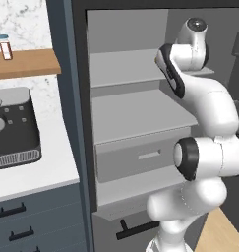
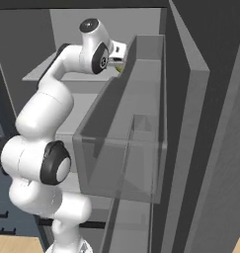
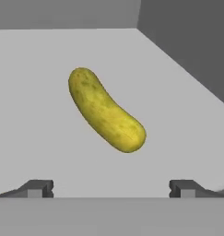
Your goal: Place one cucumber and one fish in each tupperware on the nearby counter, to pack two identical lunches.
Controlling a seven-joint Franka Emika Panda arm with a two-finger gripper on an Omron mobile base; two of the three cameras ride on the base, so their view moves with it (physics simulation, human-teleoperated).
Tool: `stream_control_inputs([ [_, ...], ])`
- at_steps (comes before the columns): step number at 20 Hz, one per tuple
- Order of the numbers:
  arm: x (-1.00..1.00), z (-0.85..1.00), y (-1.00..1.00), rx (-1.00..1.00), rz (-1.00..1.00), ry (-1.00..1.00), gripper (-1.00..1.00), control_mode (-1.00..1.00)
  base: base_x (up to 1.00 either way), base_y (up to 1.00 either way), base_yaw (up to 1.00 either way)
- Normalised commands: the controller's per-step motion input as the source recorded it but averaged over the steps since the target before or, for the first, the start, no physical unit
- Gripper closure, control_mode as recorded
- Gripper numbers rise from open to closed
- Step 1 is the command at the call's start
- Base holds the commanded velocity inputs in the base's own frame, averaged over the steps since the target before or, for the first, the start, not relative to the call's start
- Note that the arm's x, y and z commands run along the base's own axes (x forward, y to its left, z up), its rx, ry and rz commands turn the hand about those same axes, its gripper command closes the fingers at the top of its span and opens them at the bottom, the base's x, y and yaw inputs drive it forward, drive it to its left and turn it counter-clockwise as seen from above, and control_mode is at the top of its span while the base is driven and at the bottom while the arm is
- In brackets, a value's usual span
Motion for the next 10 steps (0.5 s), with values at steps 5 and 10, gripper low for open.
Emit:
stream_control_inputs([
  [5,0.48,-0.05,-0.23,0.00,0.12,0.00,-1.00,-1.00,0.00,0.00,0.00],
  [10,0.27,-0.17,-0.03,0.00,0.09,0.00,-1.00,-1.00,0.00,0.00,0.00],
])
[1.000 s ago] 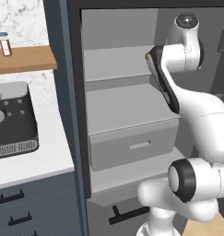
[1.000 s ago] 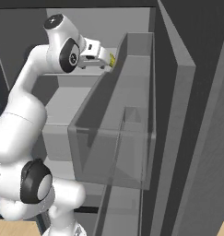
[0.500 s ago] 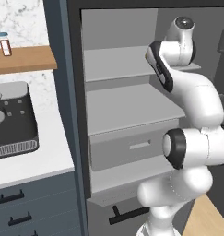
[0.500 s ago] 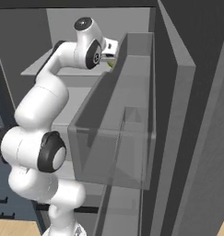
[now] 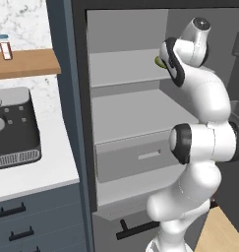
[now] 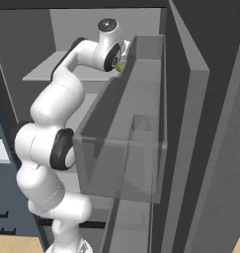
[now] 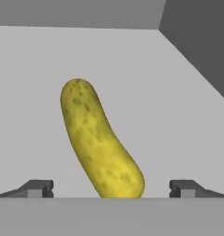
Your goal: Place one cucumber and one fish in each tupperware on the nearby counter, to pack two identical lunches.
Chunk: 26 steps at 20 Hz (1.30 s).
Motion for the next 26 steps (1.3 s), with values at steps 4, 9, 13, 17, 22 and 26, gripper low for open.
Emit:
stream_control_inputs([
  [4,0.35,-0.12,0.00,0.00,0.00,0.00,-1.00,-1.00,0.00,0.00,0.00],
  [9,0.07,-0.34,0.05,0.00,0.01,0.03,-1.00,-1.00,0.00,0.00,0.00],
  [13,0.00,-0.47,0.16,-0.01,0.01,0.03,1.00,-1.00,0.00,0.00,0.00],
  [17,0.00,-0.10,0.00,0.00,0.00,0.00,1.00,-1.00,0.00,0.00,0.00],
  [22,-0.39,-0.12,0.06,-0.01,0.02,0.00,1.00,-1.00,0.00,0.00,0.00],
  [26,-1.00,-0.35,0.47,-0.05,0.12,-0.11,1.00,-1.00,0.00,0.00,0.00],
])
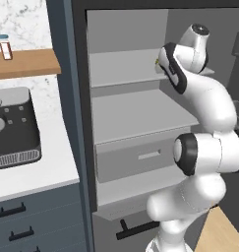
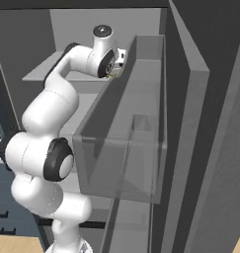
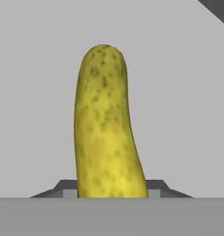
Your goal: Place one cucumber and one fish in each tupperware on the nearby counter, to pack two identical lunches.
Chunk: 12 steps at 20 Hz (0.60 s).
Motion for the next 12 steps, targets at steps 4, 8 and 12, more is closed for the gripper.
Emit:
stream_control_inputs([
  [4,-1.00,-0.06,0.55,-0.02,0.13,-0.18,1.00,-1.00,0.00,0.00,0.00],
  [8,-1.00,0.00,0.30,0.00,0.12,-0.19,1.00,-1.00,0.00,0.00,0.00],
  [12,-1.00,0.00,0.15,0.00,0.11,-0.17,1.00,-1.00,0.00,0.00,0.00],
])
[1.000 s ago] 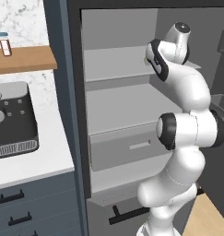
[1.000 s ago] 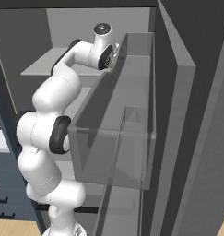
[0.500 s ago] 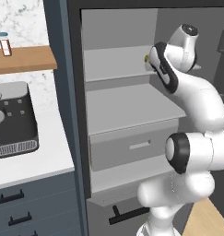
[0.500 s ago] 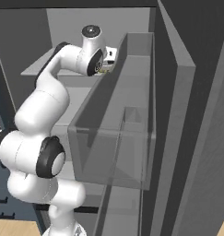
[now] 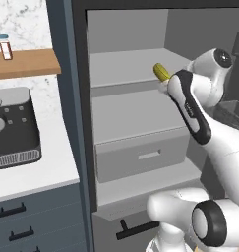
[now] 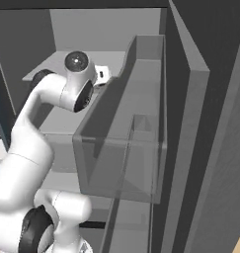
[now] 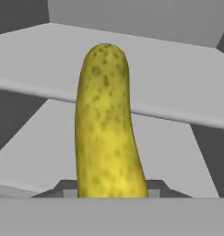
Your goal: Place one cucumber and one fish in each tupperware on the nearby counter, to pack two identical lunches.
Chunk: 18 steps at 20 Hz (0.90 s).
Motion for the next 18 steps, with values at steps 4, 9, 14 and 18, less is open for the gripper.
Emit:
stream_control_inputs([
  [4,-1.00,0.00,0.09,0.00,0.07,-0.10,1.00,-1.00,0.00,0.00,0.00],
  [9,-1.00,-0.57,0.22,-0.12,0.10,0.20,1.00,-1.00,0.00,0.00,0.00],
  [14,-1.00,-1.00,0.15,-0.17,0.12,0.51,1.00,-1.00,0.00,0.00,0.00],
  [18,-0.50,-0.50,0.15,-0.10,0.08,0.29,1.00,1.00,-0.50,0.24,0.10],
])
